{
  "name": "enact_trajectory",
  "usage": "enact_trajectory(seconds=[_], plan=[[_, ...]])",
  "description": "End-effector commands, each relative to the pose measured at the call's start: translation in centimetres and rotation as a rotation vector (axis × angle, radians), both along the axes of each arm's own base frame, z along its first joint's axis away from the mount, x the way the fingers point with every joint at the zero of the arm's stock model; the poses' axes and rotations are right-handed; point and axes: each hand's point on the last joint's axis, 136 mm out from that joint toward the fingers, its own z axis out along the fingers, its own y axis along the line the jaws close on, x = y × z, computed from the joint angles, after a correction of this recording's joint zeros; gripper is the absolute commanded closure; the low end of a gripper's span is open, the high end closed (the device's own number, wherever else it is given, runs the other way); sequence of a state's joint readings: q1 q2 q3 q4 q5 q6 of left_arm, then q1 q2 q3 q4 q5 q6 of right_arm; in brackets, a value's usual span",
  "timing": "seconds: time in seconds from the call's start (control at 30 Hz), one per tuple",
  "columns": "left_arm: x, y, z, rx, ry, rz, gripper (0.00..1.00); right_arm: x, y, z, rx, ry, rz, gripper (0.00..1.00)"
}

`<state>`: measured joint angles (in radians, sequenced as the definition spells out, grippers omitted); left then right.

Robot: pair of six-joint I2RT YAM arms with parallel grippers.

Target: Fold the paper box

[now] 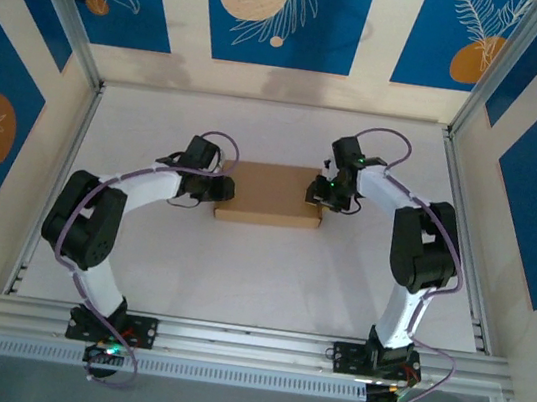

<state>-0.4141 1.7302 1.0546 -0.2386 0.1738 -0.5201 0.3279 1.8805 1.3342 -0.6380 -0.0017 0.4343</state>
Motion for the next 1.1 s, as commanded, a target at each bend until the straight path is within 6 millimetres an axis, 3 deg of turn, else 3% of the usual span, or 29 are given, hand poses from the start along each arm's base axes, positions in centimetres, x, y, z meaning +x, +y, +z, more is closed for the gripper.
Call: enact_trajectory(seconds=[0.0,0.13,0.27,0.47,0.77,0.87,0.97,1.0,1.07], plan=[[-0.4,-3.7,1.5,-0.081,-0.024,-0.129,0.59,-2.6,4.8,-1.2,0.079,0.089,0.126,0.61],[-0.4,-3.4,0.8,-0.063,-0.016,-0.129,0.59,-2.9,4.9,-1.8,0.064,0.102,0.118,0.61],[-0.1,-2.9,0.1,-0.04,-0.013,-0.132,0.56,-3.2,3.6,-1.7,0.02,0.081,0.07,0.61],[0.2,-2.7,0.7,-0.04,-0.037,-0.116,0.51,-3.7,2.3,-1.3,0.008,0.051,0.017,0.57],[0.6,-1.2,2.3,-0.017,-0.079,-0.052,0.44,-2.0,0.5,0.7,0.022,0.002,-0.03,0.47],[1.1,-0.7,2.7,-0.006,-0.087,-0.042,0.34,-1.7,0.2,1.1,0.025,0.0,-0.033,0.41],[1.5,-0.2,3.2,0.008,-0.087,-0.03,0.16,-1.6,-0.1,1.4,0.027,-0.007,-0.041,0.32],[1.5,0.1,3.4,0.014,-0.09,-0.024,0.06,-1.4,-0.5,1.7,0.025,-0.016,-0.051,0.28],[1.6,1.0,4.2,0.033,-0.1,-0.004,0.0,-1.0,-1.3,2.7,0.022,-0.044,-0.067,0.23]])
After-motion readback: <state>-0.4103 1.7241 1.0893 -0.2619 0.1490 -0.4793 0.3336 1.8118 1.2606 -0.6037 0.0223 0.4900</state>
